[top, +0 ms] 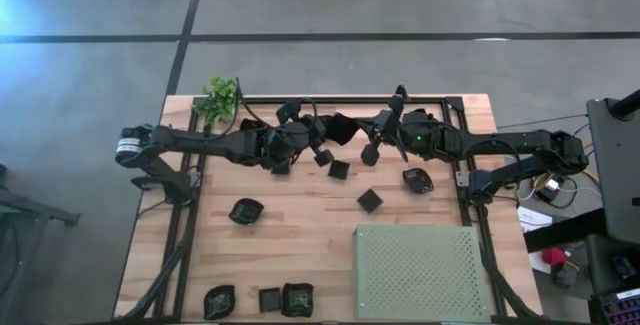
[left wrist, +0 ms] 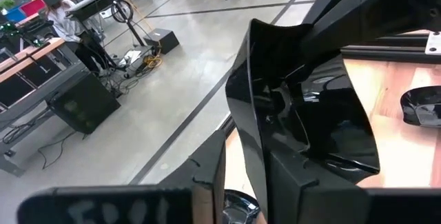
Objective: Pick & Place Mini shaped plates
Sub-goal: Put the distorted square plate on the shelf
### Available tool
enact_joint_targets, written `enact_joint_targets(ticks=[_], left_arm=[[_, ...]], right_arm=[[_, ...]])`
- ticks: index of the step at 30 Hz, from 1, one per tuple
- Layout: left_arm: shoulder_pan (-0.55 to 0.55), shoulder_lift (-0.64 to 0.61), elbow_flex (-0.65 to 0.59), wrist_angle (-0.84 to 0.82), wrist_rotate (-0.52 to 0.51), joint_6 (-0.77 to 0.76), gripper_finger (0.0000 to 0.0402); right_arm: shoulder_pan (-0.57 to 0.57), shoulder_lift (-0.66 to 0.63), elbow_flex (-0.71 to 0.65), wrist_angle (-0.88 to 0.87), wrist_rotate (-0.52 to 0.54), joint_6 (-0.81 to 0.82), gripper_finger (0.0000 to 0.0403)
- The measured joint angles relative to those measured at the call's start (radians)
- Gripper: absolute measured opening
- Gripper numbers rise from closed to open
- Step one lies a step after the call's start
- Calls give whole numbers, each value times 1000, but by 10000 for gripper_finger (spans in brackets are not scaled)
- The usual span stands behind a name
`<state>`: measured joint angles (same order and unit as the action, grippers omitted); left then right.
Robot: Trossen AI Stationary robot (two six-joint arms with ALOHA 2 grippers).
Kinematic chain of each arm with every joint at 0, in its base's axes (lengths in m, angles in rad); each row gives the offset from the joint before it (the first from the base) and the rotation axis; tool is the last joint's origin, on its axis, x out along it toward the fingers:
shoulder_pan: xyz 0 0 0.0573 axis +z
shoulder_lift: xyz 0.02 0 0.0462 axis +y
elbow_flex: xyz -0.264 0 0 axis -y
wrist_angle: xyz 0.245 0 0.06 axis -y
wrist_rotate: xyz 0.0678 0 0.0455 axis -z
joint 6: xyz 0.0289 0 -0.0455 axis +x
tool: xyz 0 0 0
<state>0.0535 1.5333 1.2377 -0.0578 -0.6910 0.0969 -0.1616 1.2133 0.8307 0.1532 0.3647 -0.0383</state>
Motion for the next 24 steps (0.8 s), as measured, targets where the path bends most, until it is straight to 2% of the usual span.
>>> enact_joint_targets(ticks=[6, 13, 24], left_arm=[[-13, 0, 0, -2, -2, -22, 92], [-17, -1, 0, -3, -3, -93, 92], [-45, -25, 0, -4, 0, -98, 92]], right_arm=[[-4, 0, 0, 1, 53, -14, 8], [-17, 0, 0, 1, 55, 8, 8], [-56, 0, 0, -8, 62, 62, 8]])
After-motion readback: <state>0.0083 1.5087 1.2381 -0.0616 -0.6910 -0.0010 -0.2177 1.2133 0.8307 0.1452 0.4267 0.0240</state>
